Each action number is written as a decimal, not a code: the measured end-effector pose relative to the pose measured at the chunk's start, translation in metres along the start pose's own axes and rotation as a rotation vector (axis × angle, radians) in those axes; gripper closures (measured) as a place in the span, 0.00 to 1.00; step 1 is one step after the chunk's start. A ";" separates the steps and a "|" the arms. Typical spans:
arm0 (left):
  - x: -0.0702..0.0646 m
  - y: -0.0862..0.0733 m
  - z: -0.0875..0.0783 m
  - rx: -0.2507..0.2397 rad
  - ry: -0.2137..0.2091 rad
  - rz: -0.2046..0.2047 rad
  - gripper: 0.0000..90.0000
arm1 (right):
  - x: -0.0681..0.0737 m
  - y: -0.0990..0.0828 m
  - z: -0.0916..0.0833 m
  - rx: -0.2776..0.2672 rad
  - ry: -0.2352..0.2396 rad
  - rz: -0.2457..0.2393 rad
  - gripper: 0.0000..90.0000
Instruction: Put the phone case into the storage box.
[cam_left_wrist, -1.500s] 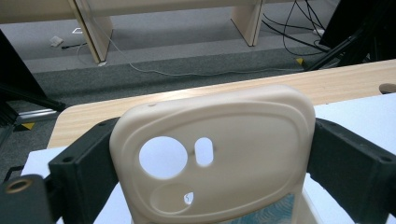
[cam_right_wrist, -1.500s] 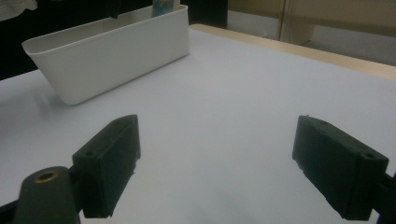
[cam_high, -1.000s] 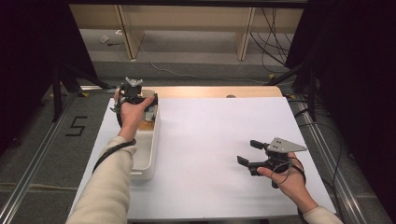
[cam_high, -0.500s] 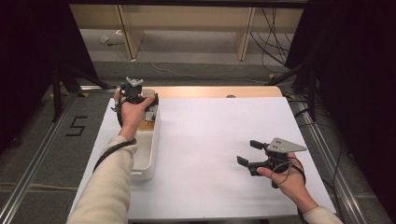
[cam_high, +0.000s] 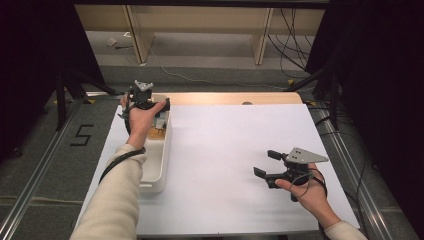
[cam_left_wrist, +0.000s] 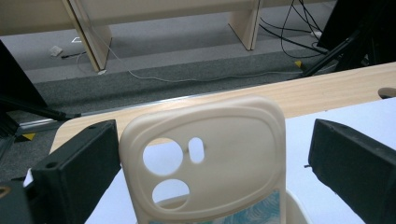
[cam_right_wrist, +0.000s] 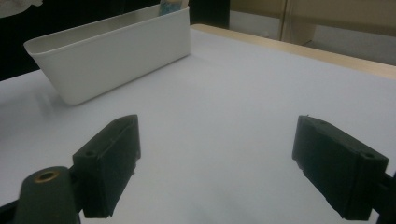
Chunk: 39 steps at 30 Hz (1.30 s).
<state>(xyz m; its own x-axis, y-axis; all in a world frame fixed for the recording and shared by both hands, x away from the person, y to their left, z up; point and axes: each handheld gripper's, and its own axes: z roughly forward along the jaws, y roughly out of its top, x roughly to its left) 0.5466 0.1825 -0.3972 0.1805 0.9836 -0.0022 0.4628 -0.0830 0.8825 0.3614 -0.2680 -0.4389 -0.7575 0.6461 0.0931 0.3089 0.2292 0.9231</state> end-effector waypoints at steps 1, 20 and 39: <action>0.000 0.001 -0.001 -0.004 0.001 0.000 0.02 | 0.000 0.000 0.000 0.000 0.000 0.000 0.18; -0.006 0.017 -0.020 -0.049 -0.007 0.011 0.05 | 0.000 0.000 0.000 0.004 -0.001 0.000 0.18; -0.007 0.021 -0.045 -0.082 -0.032 0.006 0.07 | 0.000 0.000 0.001 0.006 -0.003 0.001 0.18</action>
<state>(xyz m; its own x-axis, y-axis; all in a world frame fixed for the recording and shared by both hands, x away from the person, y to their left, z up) 0.5156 0.1812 -0.3577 0.2118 0.9773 -0.0105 0.3890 -0.0745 0.9182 0.3620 -0.2676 -0.4397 -0.7555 0.6486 0.0926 0.3128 0.2329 0.9208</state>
